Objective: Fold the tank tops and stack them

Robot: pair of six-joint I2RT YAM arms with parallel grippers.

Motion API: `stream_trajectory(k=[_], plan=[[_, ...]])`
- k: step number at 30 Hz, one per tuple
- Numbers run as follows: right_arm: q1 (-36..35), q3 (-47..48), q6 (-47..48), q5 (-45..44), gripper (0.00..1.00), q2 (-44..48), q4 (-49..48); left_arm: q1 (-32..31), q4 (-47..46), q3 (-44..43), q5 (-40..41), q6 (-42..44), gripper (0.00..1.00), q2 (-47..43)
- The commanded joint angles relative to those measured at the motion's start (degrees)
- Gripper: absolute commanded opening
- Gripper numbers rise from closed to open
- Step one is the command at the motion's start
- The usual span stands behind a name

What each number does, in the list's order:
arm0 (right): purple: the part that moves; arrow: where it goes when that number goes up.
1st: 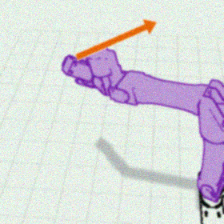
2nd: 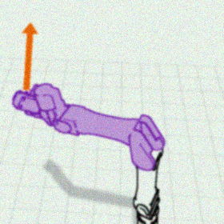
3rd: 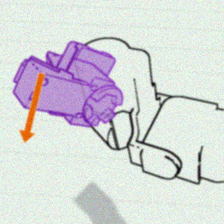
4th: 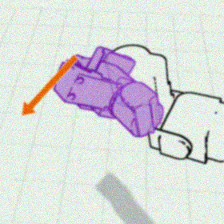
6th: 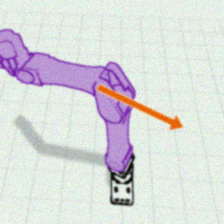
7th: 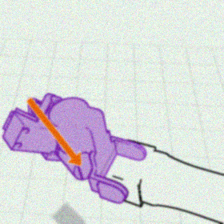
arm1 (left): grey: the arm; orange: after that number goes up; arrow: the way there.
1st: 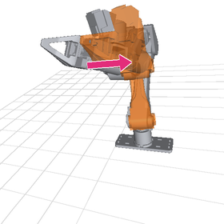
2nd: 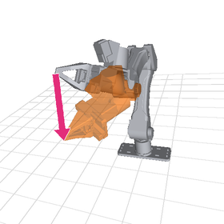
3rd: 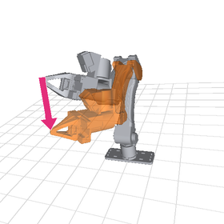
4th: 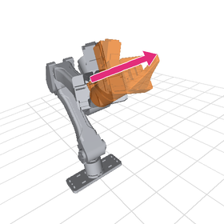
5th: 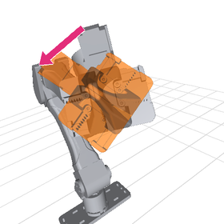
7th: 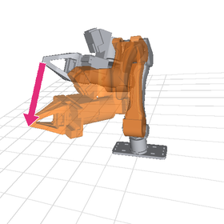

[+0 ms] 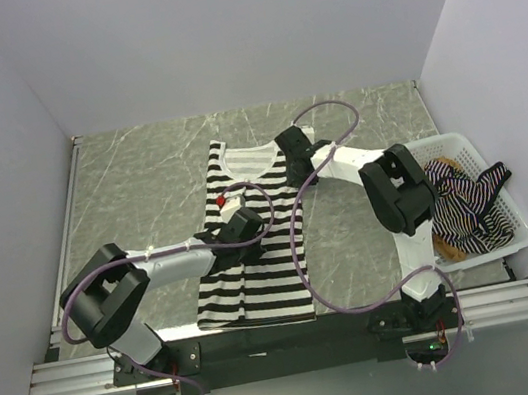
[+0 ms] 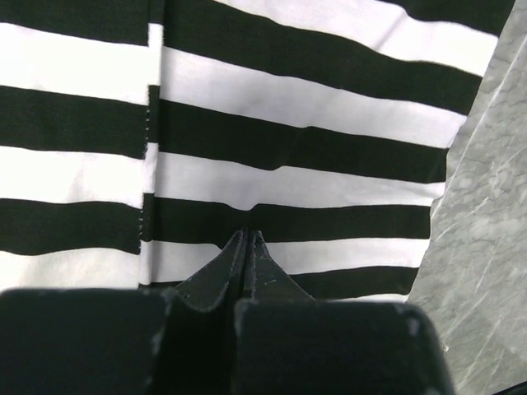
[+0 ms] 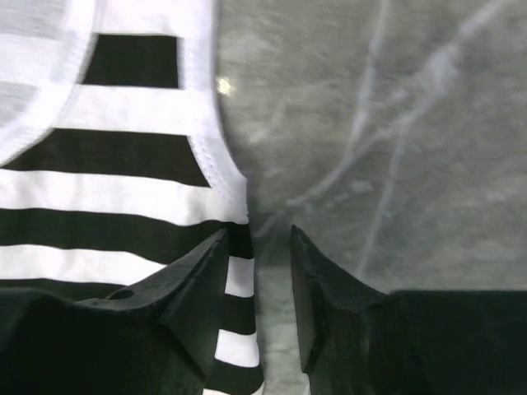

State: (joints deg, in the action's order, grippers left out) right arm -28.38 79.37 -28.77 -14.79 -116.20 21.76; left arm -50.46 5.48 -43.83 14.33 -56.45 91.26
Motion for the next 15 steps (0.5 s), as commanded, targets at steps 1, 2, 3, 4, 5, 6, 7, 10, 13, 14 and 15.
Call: stream_trajectory(k=[1,2,3,4,5,6,7,10,13,14,15], plan=[[-0.09,0.26,-0.84,3.18,0.40,-1.66,-4.79,0.01,4.98,1.47,1.49,1.43,0.00,-1.09],[-0.01,0.08,-1.37,3.27,0.38,-1.75,-5.06,0.01,5.24,1.38,1.49,1.51,0.01,-1.35],[-0.01,0.17,-1.55,2.92,0.33,-1.75,-5.06,0.01,5.33,1.30,1.49,1.60,0.00,-1.44],[-0.01,0.25,-2.07,2.31,0.17,-1.75,-4.19,0.01,5.42,1.12,1.32,1.78,0.01,-1.44],[-0.09,0.60,-2.16,1.35,0.11,-1.75,-3.57,0.01,5.60,1.12,1.32,1.95,0.01,-1.70],[-0.18,0.69,-2.16,-0.31,0.08,-1.57,-2.96,0.01,5.60,1.03,1.14,2.04,0.01,-1.88],[-0.18,0.87,-2.08,-1.55,0.00,-0.96,-1.38,0.01,5.60,1.12,1.05,2.13,0.01,-2.14],[-0.53,2.01,-1.29,-6.65,0.00,0.44,2.83,0.01,5.95,0.68,0.79,2.57,0.00,-2.49],[-2.46,4.55,-0.32,-12.60,0.00,0.63,7.92,0.01,6.04,0.24,0.44,3.10,0.01,-2.67],[-3.60,5.69,-0.06,-14.20,0.00,0.63,8.82,0.01,6.13,0.15,0.35,3.36,0.01,-2.67],[-4.39,6.23,0.03,-15.35,0.00,0.63,9.61,0.01,6.21,0.15,0.35,3.36,0.01,-2.84]])
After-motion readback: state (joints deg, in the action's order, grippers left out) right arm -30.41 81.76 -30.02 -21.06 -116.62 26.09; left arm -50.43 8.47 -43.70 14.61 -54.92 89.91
